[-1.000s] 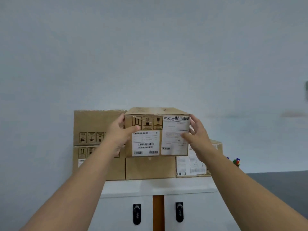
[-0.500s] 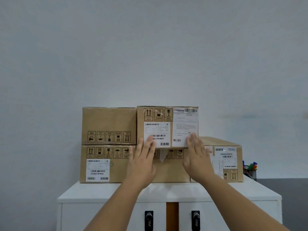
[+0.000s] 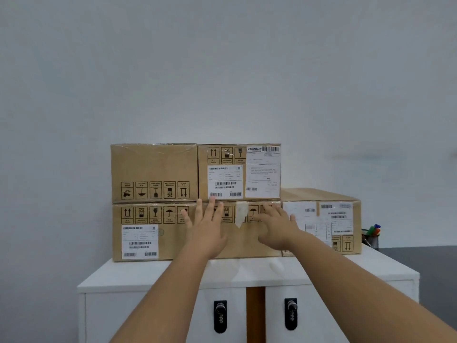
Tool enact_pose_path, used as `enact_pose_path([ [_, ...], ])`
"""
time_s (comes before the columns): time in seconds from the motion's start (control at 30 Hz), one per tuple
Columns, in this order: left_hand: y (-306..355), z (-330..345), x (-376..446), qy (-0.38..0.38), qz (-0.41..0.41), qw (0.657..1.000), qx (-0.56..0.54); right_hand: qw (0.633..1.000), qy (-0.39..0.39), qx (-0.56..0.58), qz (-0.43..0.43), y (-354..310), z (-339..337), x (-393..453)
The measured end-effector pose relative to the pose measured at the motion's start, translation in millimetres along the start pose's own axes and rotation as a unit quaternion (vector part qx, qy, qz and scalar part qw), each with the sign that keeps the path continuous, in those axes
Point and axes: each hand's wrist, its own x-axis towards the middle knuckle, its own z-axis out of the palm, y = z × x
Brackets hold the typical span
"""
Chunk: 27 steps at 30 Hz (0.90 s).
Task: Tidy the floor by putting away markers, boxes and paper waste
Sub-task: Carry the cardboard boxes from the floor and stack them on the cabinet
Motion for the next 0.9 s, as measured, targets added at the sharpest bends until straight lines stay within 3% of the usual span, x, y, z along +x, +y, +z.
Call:
enact_pose_path([
  [0.13,21,-6,-2,0.021,0.01,1.0,-0.001,0.995,-0.087,0.037,0.012,19,-12,-18],
  [0.27,78,-19,-5,0.051,0.08,0.995,-0.029,0.991,-0.117,-0.011,0.066,62,-30,-49],
  [0.57,241,-39,-7,0.063,0.237,0.967,-0.074,0.966,-0.021,-0.094,0.241,205,-119,-155],
  [0.7,327,-26,-29,0.037,0.307,0.946,-0.095,0.935,0.01,-0.105,0.34,270,-155,-239],
  [0.9,453,-20,-86,-0.028,0.432,0.893,-0.119,0.868,-0.007,-0.105,0.485,346,-189,-389],
])
